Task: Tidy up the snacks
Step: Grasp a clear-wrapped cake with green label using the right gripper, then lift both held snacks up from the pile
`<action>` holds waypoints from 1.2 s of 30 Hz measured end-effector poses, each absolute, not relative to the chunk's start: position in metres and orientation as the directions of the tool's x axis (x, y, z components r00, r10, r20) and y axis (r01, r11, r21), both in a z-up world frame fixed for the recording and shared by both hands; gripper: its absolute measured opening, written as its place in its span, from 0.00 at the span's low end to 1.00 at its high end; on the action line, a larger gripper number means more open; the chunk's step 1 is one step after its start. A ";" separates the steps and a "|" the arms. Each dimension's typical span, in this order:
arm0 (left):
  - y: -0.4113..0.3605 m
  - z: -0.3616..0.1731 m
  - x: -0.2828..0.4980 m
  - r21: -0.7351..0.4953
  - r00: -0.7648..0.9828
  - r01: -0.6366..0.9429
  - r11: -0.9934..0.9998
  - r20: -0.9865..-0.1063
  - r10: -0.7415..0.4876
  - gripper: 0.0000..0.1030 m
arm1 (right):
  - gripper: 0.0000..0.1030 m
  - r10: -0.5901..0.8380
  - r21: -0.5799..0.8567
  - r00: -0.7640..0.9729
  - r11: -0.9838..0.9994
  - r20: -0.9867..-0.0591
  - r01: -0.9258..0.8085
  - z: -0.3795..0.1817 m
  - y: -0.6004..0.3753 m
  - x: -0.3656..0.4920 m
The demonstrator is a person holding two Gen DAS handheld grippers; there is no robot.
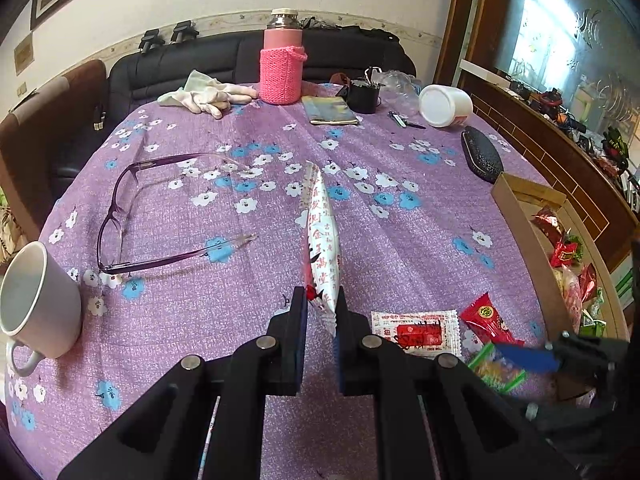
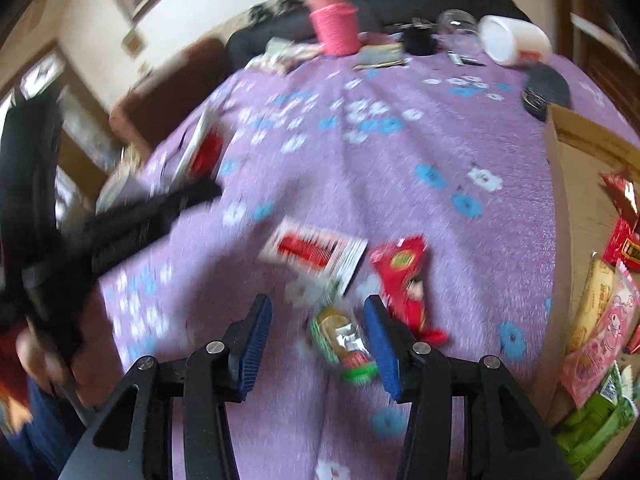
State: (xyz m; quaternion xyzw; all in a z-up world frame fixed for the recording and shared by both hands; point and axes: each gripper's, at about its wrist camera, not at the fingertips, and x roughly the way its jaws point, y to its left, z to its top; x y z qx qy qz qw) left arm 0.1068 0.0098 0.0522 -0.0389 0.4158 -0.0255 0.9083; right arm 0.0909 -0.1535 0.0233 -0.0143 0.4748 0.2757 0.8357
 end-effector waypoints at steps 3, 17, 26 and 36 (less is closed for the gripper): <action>0.008 0.051 0.107 -0.095 0.650 0.017 0.995 -0.756 -0.083 0.10 | 0.50 0.387 0.132 0.428 0.847 -0.817 -0.515 0.020 -0.146 0.081; -0.006 0.046 0.107 -0.074 0.651 0.040 0.996 -0.754 -0.082 0.10 | 0.24 0.403 0.216 0.588 0.906 -0.701 -0.363 0.035 -0.167 0.106; -0.036 0.045 0.098 -0.031 0.677 0.079 0.996 -0.732 -0.077 0.10 | 0.24 0.401 0.263 0.638 0.915 -0.657 -0.304 0.035 -0.189 0.104; -0.054 0.048 0.087 0.064 0.727 0.096 0.993 -0.686 -0.026 0.10 | 0.24 0.405 0.274 0.644 0.914 -0.649 -0.299 0.037 -0.192 0.104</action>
